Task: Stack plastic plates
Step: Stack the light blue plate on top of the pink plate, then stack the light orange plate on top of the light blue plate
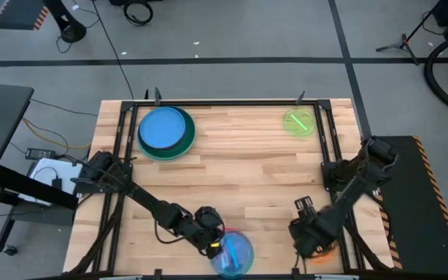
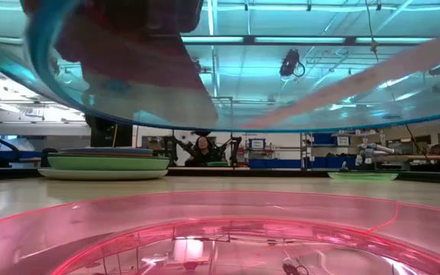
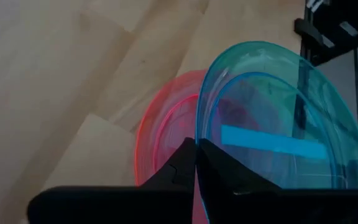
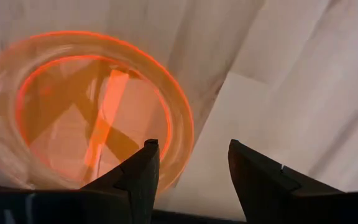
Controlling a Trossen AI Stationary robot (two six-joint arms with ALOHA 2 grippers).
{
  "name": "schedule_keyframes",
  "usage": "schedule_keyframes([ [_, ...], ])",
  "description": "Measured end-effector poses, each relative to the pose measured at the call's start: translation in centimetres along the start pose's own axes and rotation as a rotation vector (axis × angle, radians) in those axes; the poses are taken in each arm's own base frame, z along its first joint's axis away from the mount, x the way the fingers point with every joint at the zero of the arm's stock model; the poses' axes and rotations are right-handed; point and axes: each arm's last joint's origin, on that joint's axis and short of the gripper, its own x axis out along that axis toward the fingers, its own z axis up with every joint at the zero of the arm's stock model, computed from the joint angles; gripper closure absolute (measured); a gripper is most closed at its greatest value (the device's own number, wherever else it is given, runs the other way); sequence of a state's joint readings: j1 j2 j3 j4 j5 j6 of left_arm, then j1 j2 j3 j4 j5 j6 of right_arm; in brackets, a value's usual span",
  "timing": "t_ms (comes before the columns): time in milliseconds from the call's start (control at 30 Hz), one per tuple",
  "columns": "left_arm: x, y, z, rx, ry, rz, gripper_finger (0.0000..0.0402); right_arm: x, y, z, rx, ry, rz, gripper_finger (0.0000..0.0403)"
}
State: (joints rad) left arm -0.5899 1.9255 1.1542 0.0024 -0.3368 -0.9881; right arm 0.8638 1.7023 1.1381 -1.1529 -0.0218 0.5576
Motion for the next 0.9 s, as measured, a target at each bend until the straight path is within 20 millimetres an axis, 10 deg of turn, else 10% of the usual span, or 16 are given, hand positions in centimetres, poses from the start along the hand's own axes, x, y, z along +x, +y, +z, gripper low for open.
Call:
schedule_keyframes([
  [533, 0.0, 1.3, 0.4, -0.002, 0.07, 0.073, 0.0325, 3.3, -2.6, 0.8, -0.056, -0.011, 0.049, 0.0206],
  [900, -7.3, 1.6, 3.2, 0.094, -0.058, 0.232, 0.0312, 5.5, -3.8, 0.7, -0.056, 0.011, 0.194, 0.0215],
])
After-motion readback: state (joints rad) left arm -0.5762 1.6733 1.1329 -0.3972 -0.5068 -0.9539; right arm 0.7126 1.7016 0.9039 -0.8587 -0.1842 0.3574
